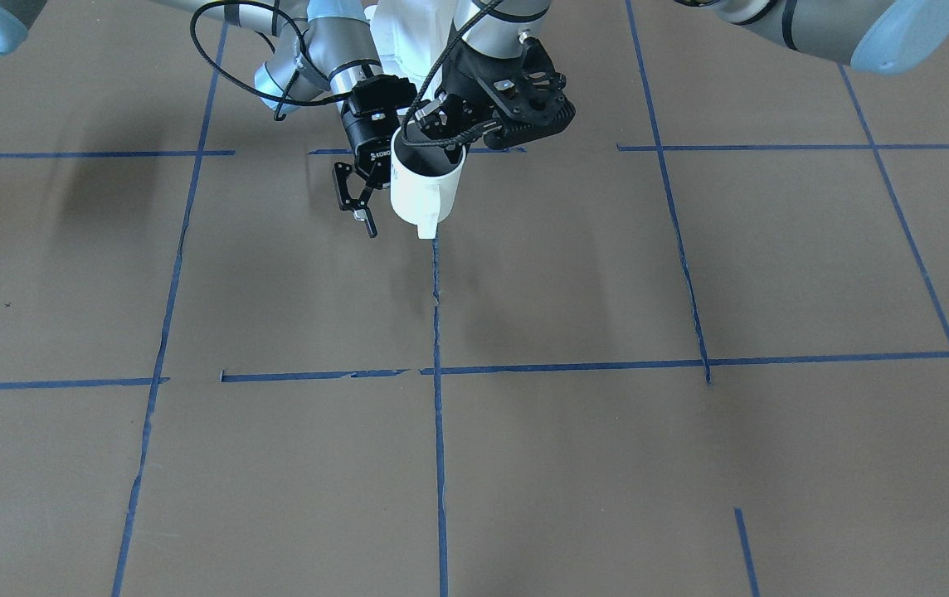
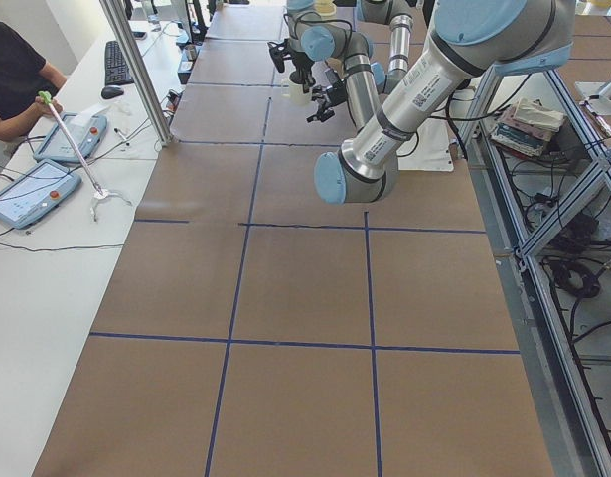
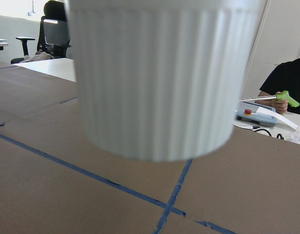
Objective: Left arm hands cup to right arm to dump lemon
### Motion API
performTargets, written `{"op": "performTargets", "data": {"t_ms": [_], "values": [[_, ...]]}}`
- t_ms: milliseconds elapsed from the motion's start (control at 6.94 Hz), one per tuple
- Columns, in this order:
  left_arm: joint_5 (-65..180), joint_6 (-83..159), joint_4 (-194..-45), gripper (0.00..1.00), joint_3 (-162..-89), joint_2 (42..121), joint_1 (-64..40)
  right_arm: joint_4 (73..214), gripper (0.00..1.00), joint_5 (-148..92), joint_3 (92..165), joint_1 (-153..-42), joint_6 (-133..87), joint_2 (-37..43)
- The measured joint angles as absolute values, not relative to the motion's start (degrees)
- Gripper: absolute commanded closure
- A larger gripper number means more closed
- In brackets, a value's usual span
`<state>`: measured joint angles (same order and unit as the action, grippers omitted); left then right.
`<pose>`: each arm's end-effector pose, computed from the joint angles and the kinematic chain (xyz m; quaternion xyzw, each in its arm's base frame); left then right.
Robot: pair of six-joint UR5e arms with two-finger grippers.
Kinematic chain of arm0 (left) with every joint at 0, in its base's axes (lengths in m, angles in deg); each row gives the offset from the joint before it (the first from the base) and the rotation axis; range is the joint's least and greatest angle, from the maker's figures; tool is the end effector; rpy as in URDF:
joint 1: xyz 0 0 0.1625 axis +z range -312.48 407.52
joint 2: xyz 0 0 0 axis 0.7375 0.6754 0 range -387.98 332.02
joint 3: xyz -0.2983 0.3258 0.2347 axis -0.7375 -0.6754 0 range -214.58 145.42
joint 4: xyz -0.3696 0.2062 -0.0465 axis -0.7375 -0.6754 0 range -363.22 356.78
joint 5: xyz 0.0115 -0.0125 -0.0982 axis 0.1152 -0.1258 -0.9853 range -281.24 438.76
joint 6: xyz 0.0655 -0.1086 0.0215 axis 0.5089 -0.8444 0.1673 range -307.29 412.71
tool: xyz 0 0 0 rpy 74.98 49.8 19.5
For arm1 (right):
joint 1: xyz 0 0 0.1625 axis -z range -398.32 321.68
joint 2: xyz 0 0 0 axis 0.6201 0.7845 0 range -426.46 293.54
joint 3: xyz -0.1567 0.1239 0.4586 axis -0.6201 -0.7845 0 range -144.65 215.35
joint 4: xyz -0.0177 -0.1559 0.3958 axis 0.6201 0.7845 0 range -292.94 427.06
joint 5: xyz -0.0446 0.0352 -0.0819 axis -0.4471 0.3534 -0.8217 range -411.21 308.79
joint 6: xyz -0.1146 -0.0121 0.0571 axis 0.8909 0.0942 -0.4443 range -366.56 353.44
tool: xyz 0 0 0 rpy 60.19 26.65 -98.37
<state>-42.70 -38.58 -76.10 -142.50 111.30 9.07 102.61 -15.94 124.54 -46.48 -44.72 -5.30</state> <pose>0.4946 -0.4770 0.1100 -0.1030 0.4645 -0.1885 0.8592 -0.6442 -0.3330 0.3215 0.5920 -0.3343 0.0328 0.7326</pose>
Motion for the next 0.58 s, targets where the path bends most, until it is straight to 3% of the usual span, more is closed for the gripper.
{"op": "performTargets", "data": {"t_ms": [576], "values": [[-42.4, -19.4, -78.9, 1.0, -152.2, 92.3, 2.0, 107.8, 0.0, -0.1, 124.7, -58.3, -44.9, -4.4]]}}
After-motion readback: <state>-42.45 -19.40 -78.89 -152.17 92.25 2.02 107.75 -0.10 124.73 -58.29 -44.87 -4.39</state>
